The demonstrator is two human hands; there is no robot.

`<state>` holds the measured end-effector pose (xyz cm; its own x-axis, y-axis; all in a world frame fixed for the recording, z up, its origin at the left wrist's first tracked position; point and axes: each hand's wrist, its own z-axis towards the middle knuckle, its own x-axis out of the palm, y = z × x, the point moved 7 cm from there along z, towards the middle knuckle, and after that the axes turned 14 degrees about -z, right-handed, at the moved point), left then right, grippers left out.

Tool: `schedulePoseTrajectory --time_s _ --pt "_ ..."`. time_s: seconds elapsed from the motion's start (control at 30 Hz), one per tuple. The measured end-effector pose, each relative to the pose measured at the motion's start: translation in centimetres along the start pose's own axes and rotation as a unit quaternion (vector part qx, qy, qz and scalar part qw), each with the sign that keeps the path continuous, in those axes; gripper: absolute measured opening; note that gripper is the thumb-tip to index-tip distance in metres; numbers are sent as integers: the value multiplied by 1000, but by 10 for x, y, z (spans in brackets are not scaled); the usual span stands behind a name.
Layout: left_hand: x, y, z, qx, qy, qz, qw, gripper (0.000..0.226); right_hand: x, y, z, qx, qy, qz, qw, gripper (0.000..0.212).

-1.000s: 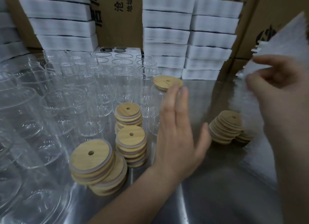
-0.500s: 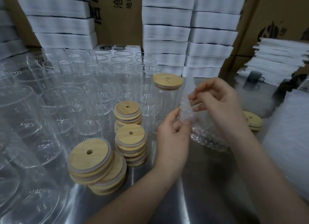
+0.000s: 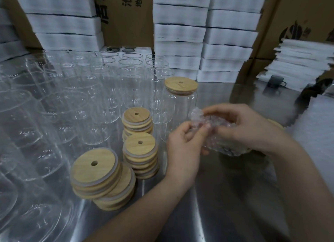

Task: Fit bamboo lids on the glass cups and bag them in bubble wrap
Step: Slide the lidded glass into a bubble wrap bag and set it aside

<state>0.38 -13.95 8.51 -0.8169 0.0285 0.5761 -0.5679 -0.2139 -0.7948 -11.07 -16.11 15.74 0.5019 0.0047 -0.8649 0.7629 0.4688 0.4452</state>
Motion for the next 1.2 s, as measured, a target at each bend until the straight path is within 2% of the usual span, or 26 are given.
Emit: schedulePoseTrajectory --time_s 0.1,0.23,0.33,0.43,0.53,0.57,0.63,0.7,0.73,0.83,0.93,1.0,1.1,1.2 --pt "-1 6 1 -6 0 33 999 16 -11 -11 1 66 -114 11 991 43" --pt "-7 5 3 37 -14 155 987 35 -28 -18 -9 141 -294 56 944 37" --pt "-8 4 3 43 -15 233 971 55 -33 -18 -15 162 -359 87 915 31" --pt "-7 3 0 43 -19 266 963 48 -32 -10 -11 146 -340 103 923 36" --pt "-6 -1 -1 52 -23 274 960 26 -37 17 -1 47 -298 119 946 48" --pt "-5 -2 -2 52 -21 274 960 25 -36 27 4 28 -269 108 957 53" --pt "-4 -4 -3 46 -22 275 960 35 -26 42 21 41 -187 0 981 75" --pt "-4 -7 -3 45 -22 282 958 41 -10 51 36 68 -106 -142 982 101" --pt "-4 -7 -3 45 -21 287 957 43 -2 54 43 75 -76 -168 980 108" --pt "-8 -5 -1 39 -26 289 956 44 11 51 55 78 -69 -160 982 101" --pt "-12 1 2 26 -31 275 961 48 8 47 48 64 -135 -97 984 89" --pt "-14 5 2 18 -35 266 963 52 -2 48 36 23 -212 -6 977 85" --pt "-14 5 3 3 -47 223 974 50 -28 46 12 -56 -327 220 918 76" --pt "-14 -1 5 -2 -62 178 982 45 -44 33 2 -59 -345 410 842 73"
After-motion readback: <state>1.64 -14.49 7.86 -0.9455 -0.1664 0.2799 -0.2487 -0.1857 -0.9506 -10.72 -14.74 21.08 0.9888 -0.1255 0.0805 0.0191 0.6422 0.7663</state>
